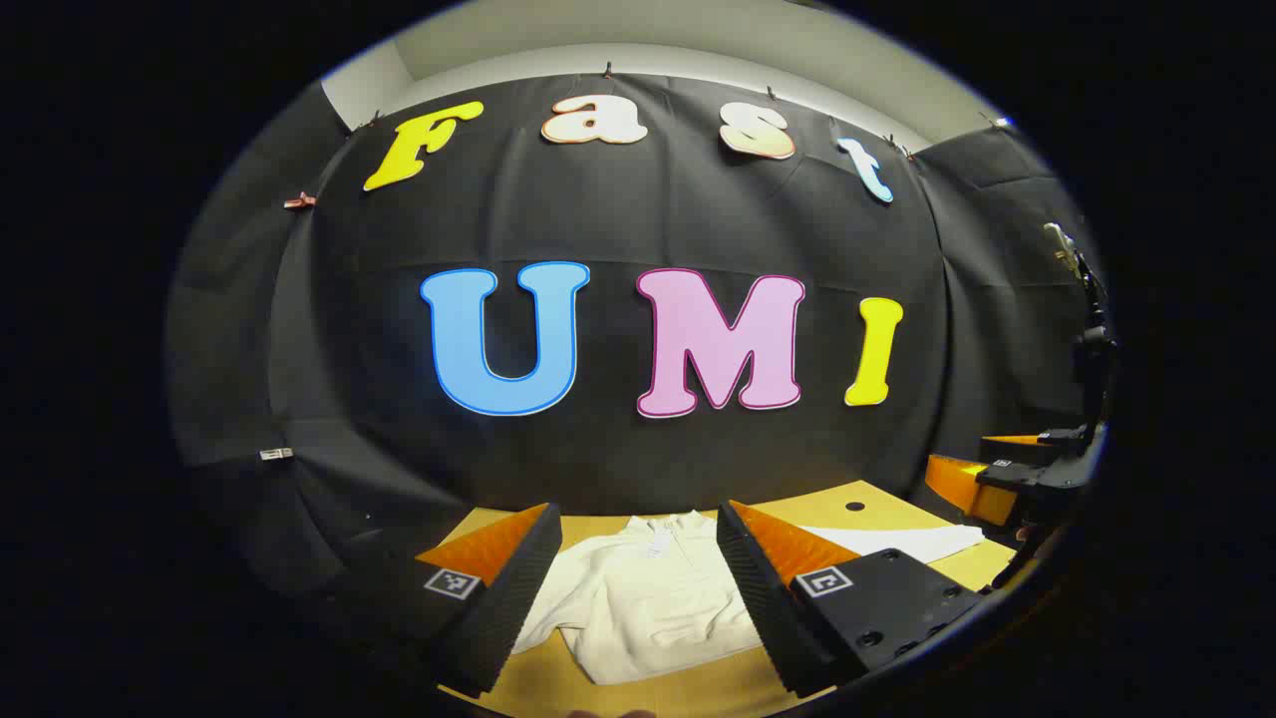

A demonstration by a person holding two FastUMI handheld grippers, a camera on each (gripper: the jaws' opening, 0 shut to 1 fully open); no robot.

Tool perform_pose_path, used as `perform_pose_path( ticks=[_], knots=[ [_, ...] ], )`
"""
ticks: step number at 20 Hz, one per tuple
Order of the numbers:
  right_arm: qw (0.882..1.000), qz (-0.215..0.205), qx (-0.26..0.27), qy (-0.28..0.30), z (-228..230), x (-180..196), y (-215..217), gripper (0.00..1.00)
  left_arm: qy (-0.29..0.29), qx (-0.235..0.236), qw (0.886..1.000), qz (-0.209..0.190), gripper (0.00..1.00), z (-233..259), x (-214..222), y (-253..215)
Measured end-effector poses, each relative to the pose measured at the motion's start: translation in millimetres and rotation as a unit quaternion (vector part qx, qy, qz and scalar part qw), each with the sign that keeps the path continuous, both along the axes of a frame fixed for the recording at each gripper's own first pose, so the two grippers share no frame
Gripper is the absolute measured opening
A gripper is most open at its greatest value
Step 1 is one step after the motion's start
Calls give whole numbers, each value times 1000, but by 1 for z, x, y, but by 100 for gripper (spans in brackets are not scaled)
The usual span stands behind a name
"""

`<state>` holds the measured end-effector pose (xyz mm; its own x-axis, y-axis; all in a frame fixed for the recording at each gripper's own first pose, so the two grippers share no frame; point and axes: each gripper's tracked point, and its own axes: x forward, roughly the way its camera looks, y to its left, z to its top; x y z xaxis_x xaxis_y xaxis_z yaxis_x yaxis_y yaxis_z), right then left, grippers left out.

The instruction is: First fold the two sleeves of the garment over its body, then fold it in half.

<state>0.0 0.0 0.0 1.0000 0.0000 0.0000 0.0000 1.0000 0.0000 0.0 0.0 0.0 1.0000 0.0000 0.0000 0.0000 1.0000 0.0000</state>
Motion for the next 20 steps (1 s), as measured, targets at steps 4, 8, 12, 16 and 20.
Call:
perform_pose_path(
  ticks=[4, 8, 12, 16, 20],
  knots=[
    [1000, -5, -3, 14, -8, 1, -3, 97, 11, 0, 1000, 0, 99, -12, -1, 0],
    [1000, -8, -6, 24, -14, 3, -9, 97, 9, 3, 1000, -2, 99, -13, -2, -1],
    [1000, -8, -1, 30, -19, 9, -10, 98, 10, 7, 1000, 3, 99, -13, 4, 1],
    [999, -6, -5, 32, -20, 16, -11, 97, 12, 7, 1000, 5, 99, -16, 10, 1],
    [1000, -6, -8, 27, -20, 28, -16, 97, 21, 7, 1000, 7, 99, -24, 16, 1]
  ],
)
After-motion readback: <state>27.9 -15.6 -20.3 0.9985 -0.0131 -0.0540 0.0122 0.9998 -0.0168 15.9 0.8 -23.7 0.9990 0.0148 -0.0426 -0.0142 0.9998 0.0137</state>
